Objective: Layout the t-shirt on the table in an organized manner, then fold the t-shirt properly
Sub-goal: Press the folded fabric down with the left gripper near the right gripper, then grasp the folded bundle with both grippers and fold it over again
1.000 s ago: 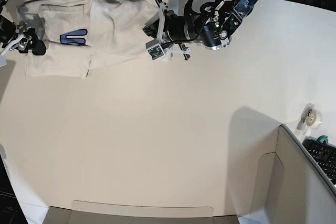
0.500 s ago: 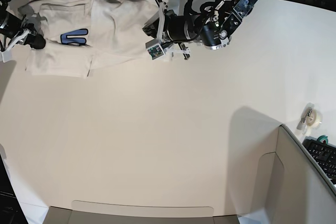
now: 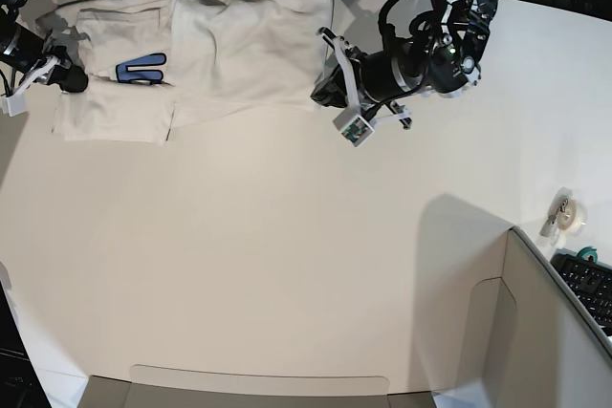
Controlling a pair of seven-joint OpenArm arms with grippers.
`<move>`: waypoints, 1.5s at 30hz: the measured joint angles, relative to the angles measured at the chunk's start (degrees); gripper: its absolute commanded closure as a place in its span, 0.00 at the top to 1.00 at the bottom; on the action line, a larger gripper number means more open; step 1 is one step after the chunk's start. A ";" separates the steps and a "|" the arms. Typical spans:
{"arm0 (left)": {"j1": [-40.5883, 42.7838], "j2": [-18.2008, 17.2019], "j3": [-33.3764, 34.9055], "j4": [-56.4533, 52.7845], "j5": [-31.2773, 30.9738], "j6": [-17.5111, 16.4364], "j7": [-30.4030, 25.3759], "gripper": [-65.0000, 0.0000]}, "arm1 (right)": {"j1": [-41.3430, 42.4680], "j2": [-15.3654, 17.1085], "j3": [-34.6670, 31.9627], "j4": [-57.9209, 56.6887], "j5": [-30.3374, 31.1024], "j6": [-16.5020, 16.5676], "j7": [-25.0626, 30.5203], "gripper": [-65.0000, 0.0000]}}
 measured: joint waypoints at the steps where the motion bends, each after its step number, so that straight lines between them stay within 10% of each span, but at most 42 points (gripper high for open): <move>1: 0.98 -0.04 -1.33 0.07 0.00 -0.02 -0.17 0.00 | 0.04 0.00 0.33 -0.09 0.17 0.00 -0.15 0.00; 8: 7.04 -5.09 -5.90 -0.15 -0.04 -0.17 0.02 0.00 | -0.57 1.38 2.45 4.98 -6.03 0.24 -2.67 0.00; 21: 11.21 -4.87 -8.48 -5.57 -0.13 -0.22 -0.37 0.00 | -4.44 -5.38 0.70 32.74 -9.53 -0.17 -4.87 0.00; 36: 8.20 -2.84 5.31 -23.67 -0.39 -4.55 -25.49 0.00 | -5.20 -14.16 -16.31 43.78 -22.16 -0.17 -5.01 0.00; 45: 7.91 1.53 6.88 -24.39 5.95 -5.22 -27.04 0.00 | -4.35 -15.74 -22.51 45.03 -22.25 -0.17 -5.16 0.00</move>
